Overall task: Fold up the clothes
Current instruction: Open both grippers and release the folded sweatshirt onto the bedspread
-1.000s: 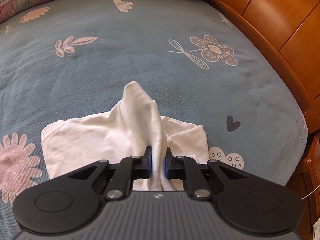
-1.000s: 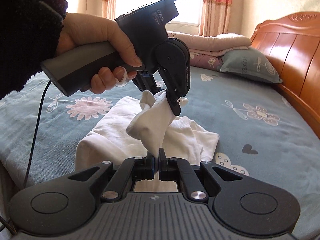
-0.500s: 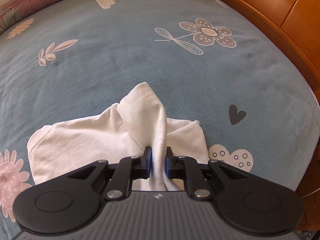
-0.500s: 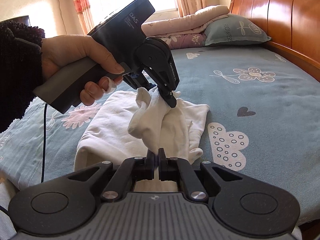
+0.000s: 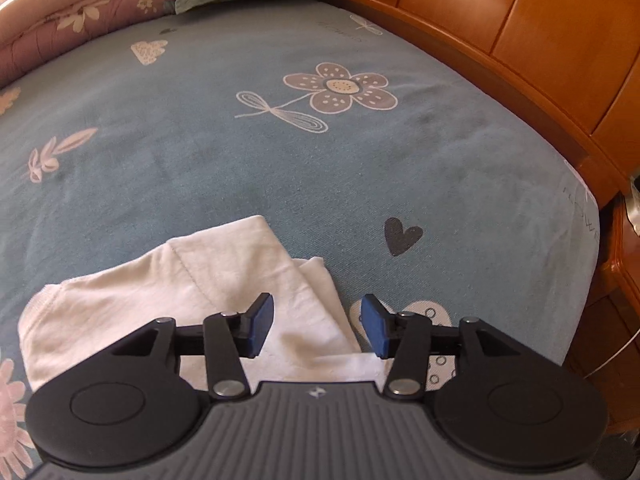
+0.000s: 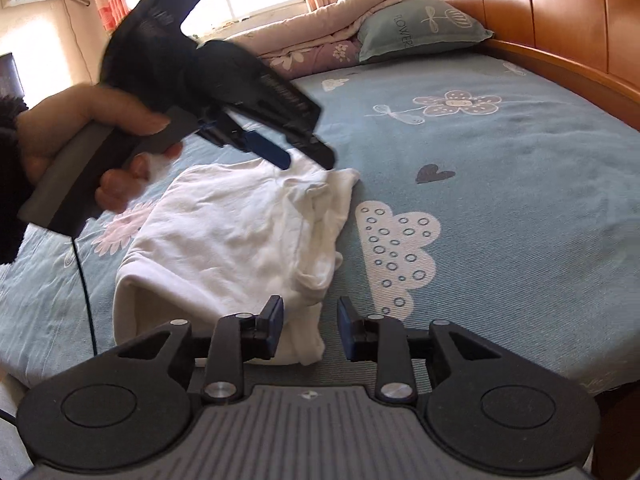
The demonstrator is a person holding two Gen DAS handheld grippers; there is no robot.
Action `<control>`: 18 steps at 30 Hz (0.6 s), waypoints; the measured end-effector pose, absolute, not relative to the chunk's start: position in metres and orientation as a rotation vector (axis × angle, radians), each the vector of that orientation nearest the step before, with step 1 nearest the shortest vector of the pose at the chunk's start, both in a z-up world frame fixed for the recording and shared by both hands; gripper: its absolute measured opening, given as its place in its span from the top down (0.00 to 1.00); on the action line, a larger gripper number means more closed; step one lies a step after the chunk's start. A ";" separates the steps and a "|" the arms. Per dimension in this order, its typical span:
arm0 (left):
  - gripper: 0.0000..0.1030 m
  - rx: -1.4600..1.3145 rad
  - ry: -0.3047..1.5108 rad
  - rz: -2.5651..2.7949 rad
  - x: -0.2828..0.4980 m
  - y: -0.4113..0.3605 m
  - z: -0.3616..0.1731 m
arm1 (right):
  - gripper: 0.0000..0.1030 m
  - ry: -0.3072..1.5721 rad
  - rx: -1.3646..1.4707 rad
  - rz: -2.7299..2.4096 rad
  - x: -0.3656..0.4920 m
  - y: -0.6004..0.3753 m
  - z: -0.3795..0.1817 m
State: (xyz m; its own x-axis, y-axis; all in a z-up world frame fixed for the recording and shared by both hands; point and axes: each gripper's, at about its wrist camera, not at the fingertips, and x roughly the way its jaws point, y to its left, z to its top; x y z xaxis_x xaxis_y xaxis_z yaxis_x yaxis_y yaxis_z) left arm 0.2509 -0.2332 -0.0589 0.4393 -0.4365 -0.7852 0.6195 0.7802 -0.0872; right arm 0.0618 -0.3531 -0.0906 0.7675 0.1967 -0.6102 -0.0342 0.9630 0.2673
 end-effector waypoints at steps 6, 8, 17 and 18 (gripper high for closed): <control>0.32 0.358 0.721 -0.668 0.171 -0.140 -0.040 | 0.51 0.632 0.264 0.061 0.059 -0.377 -0.078; 0.29 0.431 0.685 -0.672 0.142 -0.120 -0.041 | 0.49 0.622 0.258 0.052 0.062 -0.378 -0.075; 0.26 0.648 0.545 -0.601 0.082 -0.133 -0.092 | 0.40 0.616 0.211 0.074 0.070 -0.356 -0.064; 0.26 0.674 0.522 -0.592 0.080 -0.139 -0.096 | 0.39 0.614 0.201 0.072 0.068 -0.354 -0.062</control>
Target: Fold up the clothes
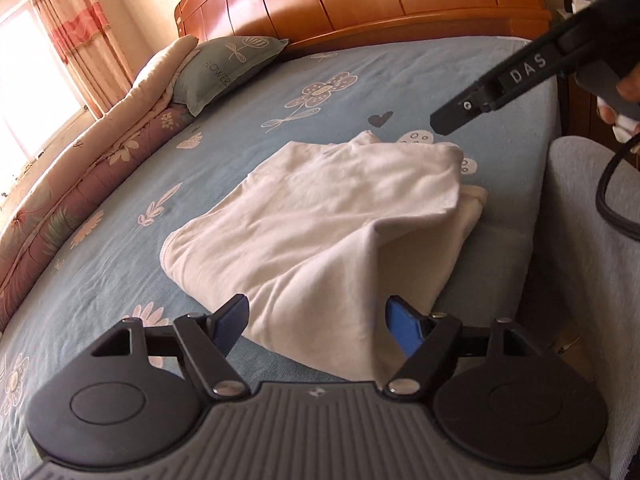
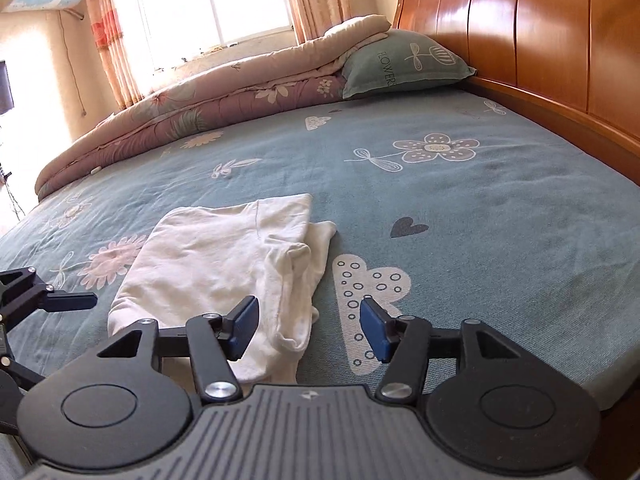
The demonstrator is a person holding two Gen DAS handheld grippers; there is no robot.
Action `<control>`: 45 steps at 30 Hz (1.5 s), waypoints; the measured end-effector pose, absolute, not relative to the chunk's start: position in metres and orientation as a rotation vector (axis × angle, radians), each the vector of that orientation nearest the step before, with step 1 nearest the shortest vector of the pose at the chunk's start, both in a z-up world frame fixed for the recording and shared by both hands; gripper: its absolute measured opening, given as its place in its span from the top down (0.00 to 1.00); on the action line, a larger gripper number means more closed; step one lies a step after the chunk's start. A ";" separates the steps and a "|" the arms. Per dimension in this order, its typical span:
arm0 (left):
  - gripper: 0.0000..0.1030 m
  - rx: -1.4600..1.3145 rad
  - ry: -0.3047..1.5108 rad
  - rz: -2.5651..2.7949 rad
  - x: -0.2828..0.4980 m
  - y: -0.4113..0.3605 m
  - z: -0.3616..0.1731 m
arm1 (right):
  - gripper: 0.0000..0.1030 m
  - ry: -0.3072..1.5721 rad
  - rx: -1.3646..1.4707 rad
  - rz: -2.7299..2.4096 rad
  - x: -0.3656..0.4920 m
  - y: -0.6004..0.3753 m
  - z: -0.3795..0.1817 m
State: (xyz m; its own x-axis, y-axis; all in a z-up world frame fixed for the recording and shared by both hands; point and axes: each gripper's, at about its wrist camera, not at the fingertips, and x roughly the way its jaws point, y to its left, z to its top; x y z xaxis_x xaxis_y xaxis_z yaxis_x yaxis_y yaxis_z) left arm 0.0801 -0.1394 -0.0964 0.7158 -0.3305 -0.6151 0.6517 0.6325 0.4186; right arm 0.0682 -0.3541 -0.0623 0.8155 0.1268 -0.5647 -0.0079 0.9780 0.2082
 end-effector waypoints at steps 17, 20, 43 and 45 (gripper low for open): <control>0.35 0.539 0.670 -0.605 0.087 -0.093 -0.107 | 0.34 0.619 0.148 0.054 0.063 -0.345 -0.057; 0.36 0.458 0.664 -0.639 0.091 -0.083 -0.086 | 0.32 0.610 0.145 0.059 0.062 -0.345 -0.054; 0.28 0.366 0.739 -0.791 0.133 -0.119 -0.089 | 0.31 0.615 0.179 0.093 0.063 -0.351 -0.064; 0.28 0.324 0.719 -0.798 0.138 -0.111 -0.076 | 0.31 0.610 0.205 0.119 0.063 -0.352 -0.065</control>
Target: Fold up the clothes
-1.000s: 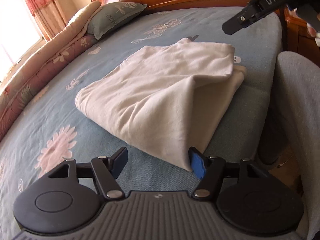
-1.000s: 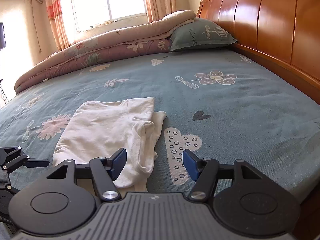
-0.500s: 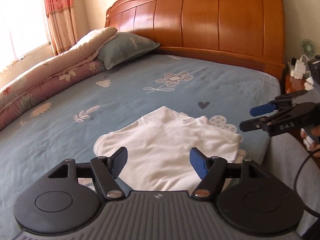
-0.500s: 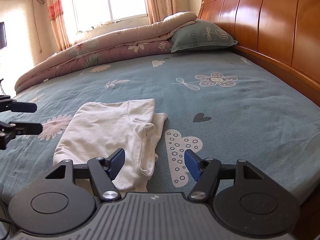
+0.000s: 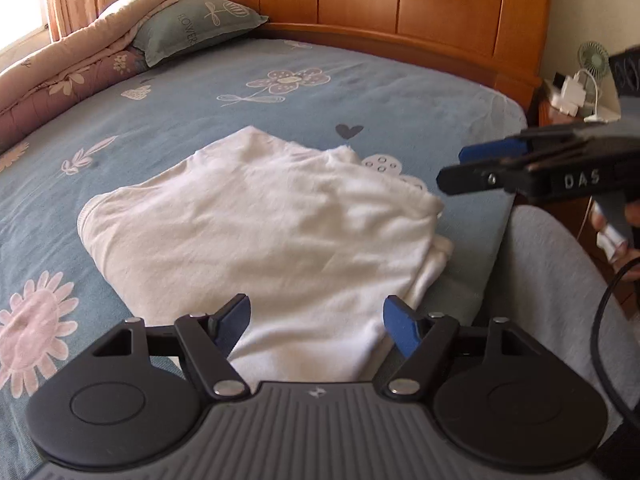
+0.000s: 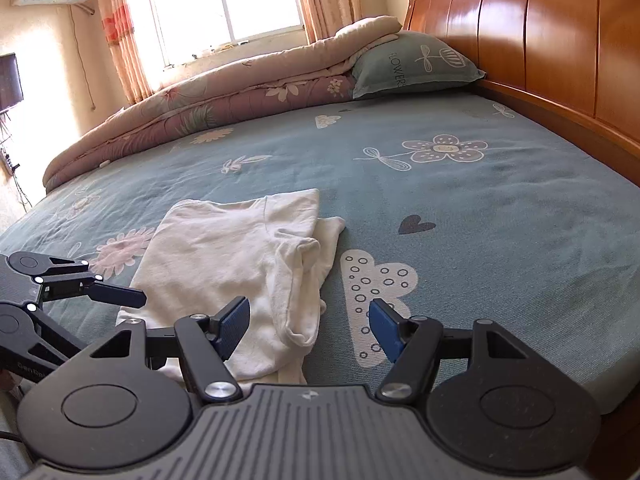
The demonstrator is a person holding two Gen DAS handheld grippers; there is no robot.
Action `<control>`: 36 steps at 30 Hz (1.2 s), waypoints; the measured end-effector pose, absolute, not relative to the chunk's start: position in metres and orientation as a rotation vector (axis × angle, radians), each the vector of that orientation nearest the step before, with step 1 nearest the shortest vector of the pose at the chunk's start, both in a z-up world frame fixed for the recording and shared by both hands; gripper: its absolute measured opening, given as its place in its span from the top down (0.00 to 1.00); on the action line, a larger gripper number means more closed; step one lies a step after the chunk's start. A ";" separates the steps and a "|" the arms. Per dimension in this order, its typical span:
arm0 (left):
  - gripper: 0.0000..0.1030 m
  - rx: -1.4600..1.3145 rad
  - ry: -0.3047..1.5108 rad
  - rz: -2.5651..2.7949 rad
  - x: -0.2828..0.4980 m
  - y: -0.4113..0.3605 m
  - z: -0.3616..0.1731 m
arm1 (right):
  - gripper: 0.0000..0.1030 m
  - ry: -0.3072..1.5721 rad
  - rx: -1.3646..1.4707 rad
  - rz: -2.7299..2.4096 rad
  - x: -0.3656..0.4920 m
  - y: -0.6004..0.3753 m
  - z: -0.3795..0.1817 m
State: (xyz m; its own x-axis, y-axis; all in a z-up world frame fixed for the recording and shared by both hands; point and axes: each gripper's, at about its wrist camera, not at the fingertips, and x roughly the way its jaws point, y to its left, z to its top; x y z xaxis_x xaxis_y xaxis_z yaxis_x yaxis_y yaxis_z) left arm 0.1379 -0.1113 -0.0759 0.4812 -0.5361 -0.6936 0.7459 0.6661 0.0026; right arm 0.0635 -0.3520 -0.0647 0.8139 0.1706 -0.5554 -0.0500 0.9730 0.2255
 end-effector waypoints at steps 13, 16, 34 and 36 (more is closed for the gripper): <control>0.28 0.158 0.774 -0.756 0.170 -0.101 -0.072 | 0.58 0.613 0.132 0.215 0.077 -0.336 -0.086; 0.28 0.209 0.780 -0.790 0.154 -0.107 -0.077 | 0.70 0.641 0.091 0.248 0.087 -0.334 -0.089; 0.54 1.136 0.401 -0.786 0.055 -0.144 -0.122 | 0.78 0.688 0.158 0.268 0.097 -0.340 -0.094; 0.85 1.163 0.413 -0.797 0.056 -0.147 -0.128 | 0.81 0.692 0.120 0.263 0.098 -0.336 -0.096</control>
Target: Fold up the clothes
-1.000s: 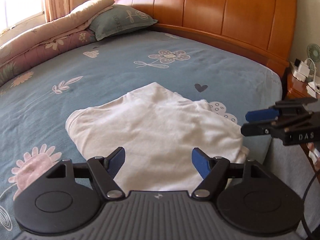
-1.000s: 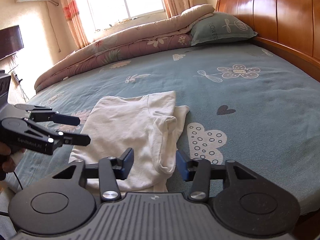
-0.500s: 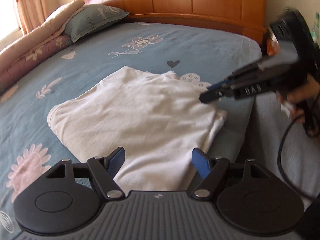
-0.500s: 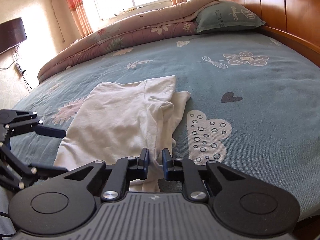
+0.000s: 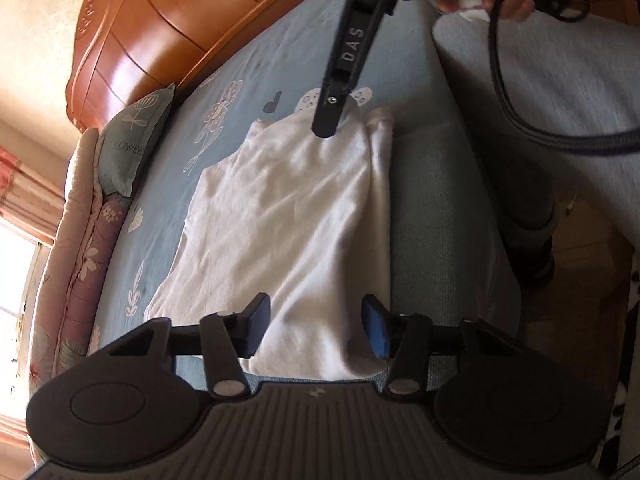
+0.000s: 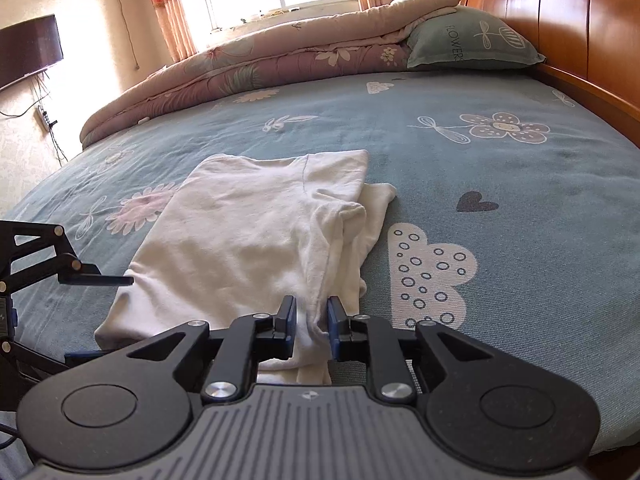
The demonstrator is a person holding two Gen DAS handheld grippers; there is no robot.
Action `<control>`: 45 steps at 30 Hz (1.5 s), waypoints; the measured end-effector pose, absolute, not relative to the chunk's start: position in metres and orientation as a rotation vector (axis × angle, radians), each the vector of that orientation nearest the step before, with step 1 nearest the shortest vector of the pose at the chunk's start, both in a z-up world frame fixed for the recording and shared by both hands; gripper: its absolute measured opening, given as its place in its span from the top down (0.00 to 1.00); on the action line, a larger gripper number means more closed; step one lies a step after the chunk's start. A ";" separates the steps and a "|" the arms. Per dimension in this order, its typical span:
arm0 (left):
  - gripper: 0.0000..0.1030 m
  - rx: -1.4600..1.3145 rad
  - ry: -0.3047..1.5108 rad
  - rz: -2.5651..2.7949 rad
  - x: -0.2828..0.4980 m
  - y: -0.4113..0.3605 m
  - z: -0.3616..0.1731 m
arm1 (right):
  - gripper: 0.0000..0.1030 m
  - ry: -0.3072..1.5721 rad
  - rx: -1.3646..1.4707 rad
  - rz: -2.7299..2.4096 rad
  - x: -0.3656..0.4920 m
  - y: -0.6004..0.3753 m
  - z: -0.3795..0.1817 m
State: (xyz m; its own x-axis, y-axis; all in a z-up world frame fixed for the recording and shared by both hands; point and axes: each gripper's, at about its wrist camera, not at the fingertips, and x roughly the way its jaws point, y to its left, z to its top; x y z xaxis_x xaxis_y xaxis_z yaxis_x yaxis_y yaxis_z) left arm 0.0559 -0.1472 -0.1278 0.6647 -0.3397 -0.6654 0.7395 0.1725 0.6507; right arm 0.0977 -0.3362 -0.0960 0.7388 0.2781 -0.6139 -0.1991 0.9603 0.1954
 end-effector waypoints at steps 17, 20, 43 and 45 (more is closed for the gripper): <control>0.84 0.993 0.535 -0.834 0.063 -0.123 -0.105 | 0.88 0.787 0.243 0.273 0.083 -0.362 -0.103; 0.81 0.889 0.586 -0.914 0.065 -0.107 -0.074 | 0.86 0.729 0.227 0.265 0.076 -0.368 -0.084; 0.52 0.322 0.757 -0.716 0.230 -0.118 -0.097 | 0.81 0.688 0.183 0.328 0.139 -0.341 -0.088; 0.51 0.297 0.749 -0.722 0.228 -0.114 -0.094 | 0.77 0.667 0.251 0.321 0.153 -0.356 -0.082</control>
